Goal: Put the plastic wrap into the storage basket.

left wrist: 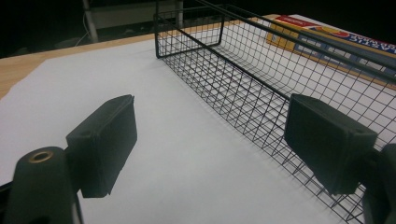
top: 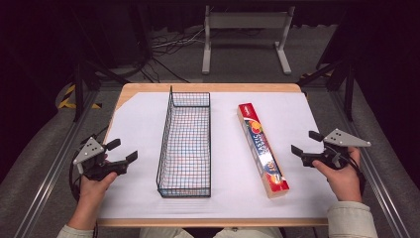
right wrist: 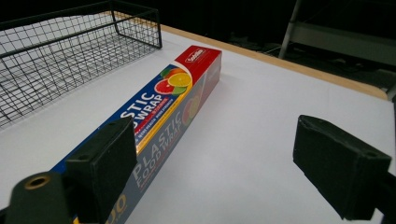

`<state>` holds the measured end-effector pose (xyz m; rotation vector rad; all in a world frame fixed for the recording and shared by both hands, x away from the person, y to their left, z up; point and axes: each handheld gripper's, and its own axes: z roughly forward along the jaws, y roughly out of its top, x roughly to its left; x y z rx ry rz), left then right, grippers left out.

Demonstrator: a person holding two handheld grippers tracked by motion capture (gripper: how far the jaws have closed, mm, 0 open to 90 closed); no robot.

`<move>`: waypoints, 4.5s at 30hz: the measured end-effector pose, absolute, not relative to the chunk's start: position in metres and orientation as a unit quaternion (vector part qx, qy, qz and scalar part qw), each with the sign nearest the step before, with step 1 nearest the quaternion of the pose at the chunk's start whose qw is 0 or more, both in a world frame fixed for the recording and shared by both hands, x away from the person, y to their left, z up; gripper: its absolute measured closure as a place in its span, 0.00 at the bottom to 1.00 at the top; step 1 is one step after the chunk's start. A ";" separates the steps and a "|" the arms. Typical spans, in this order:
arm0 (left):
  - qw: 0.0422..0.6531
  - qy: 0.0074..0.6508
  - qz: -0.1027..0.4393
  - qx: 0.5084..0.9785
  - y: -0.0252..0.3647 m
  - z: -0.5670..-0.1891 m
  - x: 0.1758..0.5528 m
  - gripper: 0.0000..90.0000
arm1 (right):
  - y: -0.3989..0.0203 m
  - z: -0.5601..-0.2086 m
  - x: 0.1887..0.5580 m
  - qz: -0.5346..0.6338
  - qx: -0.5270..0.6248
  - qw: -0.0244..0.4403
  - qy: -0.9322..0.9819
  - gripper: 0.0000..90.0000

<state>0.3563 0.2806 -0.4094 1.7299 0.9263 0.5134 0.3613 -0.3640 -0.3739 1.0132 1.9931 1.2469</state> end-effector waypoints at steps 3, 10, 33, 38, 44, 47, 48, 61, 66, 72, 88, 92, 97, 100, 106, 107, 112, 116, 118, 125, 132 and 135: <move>0.534 0.382 0.218 0.722 0.280 -0.407 0.354 0.20 | -0.362 -0.373 0.363 0.467 0.384 0.290 0.742 0.18; 0.523 0.391 0.219 0.725 0.280 -0.407 0.355 0.20 | -0.356 -0.368 0.368 0.463 0.398 0.273 0.743 0.20; 0.516 0.409 0.217 0.721 0.281 -0.408 0.356 0.16 | -0.286 -0.326 0.402 0.369 0.447 0.204 0.789 0.27; 0.516 0.410 0.217 0.720 0.282 -0.407 0.356 0.16 | -0.273 -0.319 0.410 0.349 0.452 0.203 0.795 0.27; 0.516 0.409 0.217 0.721 0.281 -0.408 0.356 0.16 | -0.265 -0.317 0.416 0.337 0.461 0.205 0.795 0.22; 0.515 0.410 0.217 0.721 0.281 -0.407 0.355 0.16 | -0.260 -0.320 0.419 0.324 0.473 0.198 0.795 0.21; 0.515 0.409 0.218 0.721 0.281 -0.407 0.355 0.16 | -0.258 -0.321 0.421 0.321 0.478 0.196 0.794 0.21; 0.513 0.410 0.217 0.722 0.281 -0.408 0.356 0.16 | -0.238 -0.346 0.436 0.256 0.558 0.152 0.774 0.21; 0.510 0.411 0.213 0.725 0.280 -0.409 0.357 0.16 | -0.232 -0.357 0.440 0.241 0.571 0.146 0.771 0.20; 0.509 0.412 0.213 0.725 0.280 -0.409 0.357 0.16 | -0.227 -0.368 0.445 0.219 0.577 0.137 0.774 0.19; 0.504 0.411 0.204 0.732 0.278 -0.411 0.359 0.16 | -0.221 -0.400 0.455 0.133 0.616 0.098 0.771 0.17; 0.504 0.411 0.203 0.732 0.278 -0.411 0.359 0.16 | -0.217 -0.404 0.457 0.115 0.618 0.101 0.771 0.21; 0.503 0.412 0.200 0.733 0.278 -0.412 0.360 0.16 | -0.214 -0.407 0.461 0.095 0.621 0.101 0.772 0.25; 0.499 0.410 0.202 0.736 0.277 -0.412 0.360 0.16 | -0.213 -0.408 0.464 0.090 0.618 0.106 0.774 0.27; 0.497 0.414 0.198 0.736 0.277 -0.412 0.360 0.16 | -0.211 -0.409 0.467 0.078 0.637 0.078 0.763 0.39; 0.497 0.414 0.198 0.737 0.277 -0.412 0.360 0.16 | -0.211 -0.409 0.468 0.078 0.640 0.073 0.761 0.42; 0.496 0.414 0.198 0.737 0.277 -0.412 0.361 0.16 | -0.207 -0.407 0.471 0.056 0.651 0.066 0.754 0.43; 0.497 0.414 0.198 0.736 0.277 -0.413 0.361 0.16 | -0.206 -0.406 0.473 0.042 0.651 0.064 0.755 0.44; 0.497 0.414 0.199 0.736 0.277 -0.413 0.361 0.16 | -0.205 -0.406 0.473 0.041 0.648 0.066 0.758 0.44; 0.497 0.415 0.199 0.736 0.277 -0.413 0.361 0.16 | -0.202 -0.405 0.472 0.038 0.645 0.076 0.759 0.45; 0.497 0.415 0.200 0.735 0.277 -0.413 0.361 0.16 | -0.204 -0.400 0.469 0.052 0.650 0.076 0.754 0.45; 0.495 0.415 0.200 0.737 0.276 -0.413 0.361 0.16 | -0.207 -0.394 0.468 0.069 0.653 0.085 0.750 0.46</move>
